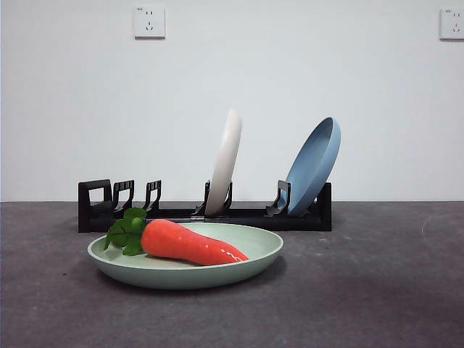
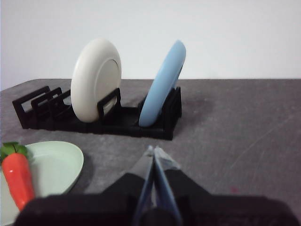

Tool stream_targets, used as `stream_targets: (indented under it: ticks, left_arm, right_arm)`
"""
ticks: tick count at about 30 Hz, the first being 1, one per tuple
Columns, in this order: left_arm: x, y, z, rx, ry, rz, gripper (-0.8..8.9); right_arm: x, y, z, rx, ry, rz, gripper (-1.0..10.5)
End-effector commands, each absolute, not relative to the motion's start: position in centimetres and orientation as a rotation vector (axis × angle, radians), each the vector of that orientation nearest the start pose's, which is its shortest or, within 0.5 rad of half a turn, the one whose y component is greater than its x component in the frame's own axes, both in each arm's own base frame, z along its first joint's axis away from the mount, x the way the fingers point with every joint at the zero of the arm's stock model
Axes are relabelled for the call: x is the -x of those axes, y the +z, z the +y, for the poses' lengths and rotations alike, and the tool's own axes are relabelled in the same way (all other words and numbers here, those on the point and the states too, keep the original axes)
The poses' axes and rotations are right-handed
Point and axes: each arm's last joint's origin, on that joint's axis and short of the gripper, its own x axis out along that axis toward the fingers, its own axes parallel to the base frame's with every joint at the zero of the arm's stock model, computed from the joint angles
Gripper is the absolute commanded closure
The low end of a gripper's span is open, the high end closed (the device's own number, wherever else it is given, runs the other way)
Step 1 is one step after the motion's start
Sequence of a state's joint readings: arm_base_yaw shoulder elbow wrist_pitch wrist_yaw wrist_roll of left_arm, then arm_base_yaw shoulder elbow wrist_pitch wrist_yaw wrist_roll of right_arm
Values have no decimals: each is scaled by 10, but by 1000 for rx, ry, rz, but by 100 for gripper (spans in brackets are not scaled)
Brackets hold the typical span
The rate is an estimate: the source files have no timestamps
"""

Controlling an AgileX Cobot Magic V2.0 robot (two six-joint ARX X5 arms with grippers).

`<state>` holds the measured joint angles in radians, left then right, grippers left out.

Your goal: Take the green plate from the plate rack,put the plate on the table,take the carrot from the table,put the carrot in the plate

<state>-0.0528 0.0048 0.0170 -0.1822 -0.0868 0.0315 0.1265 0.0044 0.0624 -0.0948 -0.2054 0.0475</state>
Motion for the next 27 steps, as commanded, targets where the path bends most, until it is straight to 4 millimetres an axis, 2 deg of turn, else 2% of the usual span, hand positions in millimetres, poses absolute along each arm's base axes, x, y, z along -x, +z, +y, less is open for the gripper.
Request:
stream_targets:
  ticks: [1,11,27]
  left_arm:
    - [-96,148,-2,-34,31,176,817]
    - [-96,148,-2,-34,31,177,817]
    - [-96,148,-2,-34,31,177,817]
  right_arm:
    - [-93,167,18,-76,325,69,946]
    - [-94,150,18,-82,321,174,945]
    - [-94,149,18,-120,317,186,945]
